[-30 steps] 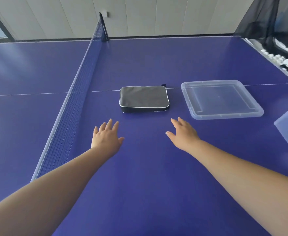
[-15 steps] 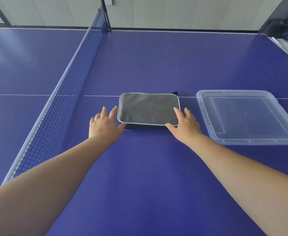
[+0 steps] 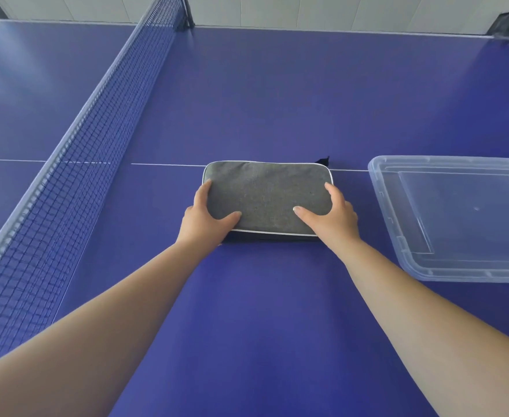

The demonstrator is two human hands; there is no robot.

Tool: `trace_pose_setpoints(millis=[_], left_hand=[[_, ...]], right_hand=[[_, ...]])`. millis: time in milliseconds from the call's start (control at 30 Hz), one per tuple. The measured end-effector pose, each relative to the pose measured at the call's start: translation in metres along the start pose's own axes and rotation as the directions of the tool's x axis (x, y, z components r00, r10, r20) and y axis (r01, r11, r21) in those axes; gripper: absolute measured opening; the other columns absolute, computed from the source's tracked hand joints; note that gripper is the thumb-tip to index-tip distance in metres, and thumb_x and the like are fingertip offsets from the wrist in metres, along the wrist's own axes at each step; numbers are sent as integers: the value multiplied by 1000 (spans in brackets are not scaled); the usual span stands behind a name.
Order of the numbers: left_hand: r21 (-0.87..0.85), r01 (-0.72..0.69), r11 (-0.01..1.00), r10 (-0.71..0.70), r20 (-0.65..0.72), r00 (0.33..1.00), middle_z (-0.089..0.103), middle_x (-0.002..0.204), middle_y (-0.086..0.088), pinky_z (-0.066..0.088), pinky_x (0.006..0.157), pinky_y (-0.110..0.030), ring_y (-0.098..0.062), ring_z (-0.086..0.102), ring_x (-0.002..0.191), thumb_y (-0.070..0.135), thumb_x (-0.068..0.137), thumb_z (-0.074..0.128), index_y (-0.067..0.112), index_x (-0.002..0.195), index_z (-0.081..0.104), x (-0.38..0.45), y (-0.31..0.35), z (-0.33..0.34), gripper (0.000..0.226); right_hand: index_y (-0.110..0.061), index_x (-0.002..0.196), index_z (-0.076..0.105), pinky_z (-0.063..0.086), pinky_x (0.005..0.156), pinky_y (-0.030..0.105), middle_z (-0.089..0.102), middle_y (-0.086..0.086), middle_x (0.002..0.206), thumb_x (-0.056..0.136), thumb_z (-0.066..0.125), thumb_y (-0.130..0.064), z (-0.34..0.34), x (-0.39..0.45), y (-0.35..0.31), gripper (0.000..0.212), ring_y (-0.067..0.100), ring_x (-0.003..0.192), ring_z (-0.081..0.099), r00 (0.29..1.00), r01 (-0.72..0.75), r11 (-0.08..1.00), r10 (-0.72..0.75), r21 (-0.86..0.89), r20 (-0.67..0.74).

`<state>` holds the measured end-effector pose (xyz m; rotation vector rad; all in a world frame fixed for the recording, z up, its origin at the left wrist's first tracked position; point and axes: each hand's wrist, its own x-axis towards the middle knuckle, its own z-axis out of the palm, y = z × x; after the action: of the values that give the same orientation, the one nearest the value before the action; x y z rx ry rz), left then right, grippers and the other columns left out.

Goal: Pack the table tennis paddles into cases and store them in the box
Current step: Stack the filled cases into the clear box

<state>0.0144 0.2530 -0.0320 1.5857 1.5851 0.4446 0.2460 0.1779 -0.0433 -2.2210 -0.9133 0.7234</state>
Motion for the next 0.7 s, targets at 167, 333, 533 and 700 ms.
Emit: trace_pose_setpoints(millis=[167, 333, 533, 700], left_hand=[[-102, 17, 995, -15, 26, 1000, 47, 131, 6, 59, 67, -29, -17, 64, 86, 42, 78, 76, 52, 144, 23, -10, -9, -5, 85], [-106, 14, 994, -10, 41, 999, 46, 133, 6, 60, 67, -33, -18, 65, 84, 42, 76, 78, 52, 143, 23, -30, -14, -13, 88], [-92, -46, 995, 48, 19, 999, 44, 134, 4, 59, 74, -38, -15, 58, 99, 45, 70, 81, 56, 140, 25, -71, -8, -33, 90], [-90, -91, 992, 91, -2, 996, 42, 133, 5, 50, 83, -33, -15, 51, 106, 43, 73, 80, 54, 141, 25, -119, 6, -48, 89]], right_hand=[[-43, 144, 27, 37, 87, 30, 36, 1, 146, 72, 76, -55, -5, -7, 2, 88, 20, 132, 39, 999, -18, 993, 13, 119, 36], [-42, 146, 28, 35, 87, 27, 34, -1, 150, 73, 78, -50, -11, -24, 5, 89, 17, 133, 39, 996, -24, 987, 10, 162, 91], [-42, 145, 31, 33, 91, 25, 32, 0, 151, 71, 81, -48, -29, -70, 6, 89, 16, 136, 37, 994, -14, 980, -7, 198, 108], [-42, 144, 32, 34, 95, 26, 34, -6, 152, 71, 80, -48, -61, -122, 5, 87, 13, 138, 34, 998, 12, 970, -26, 241, 57]])
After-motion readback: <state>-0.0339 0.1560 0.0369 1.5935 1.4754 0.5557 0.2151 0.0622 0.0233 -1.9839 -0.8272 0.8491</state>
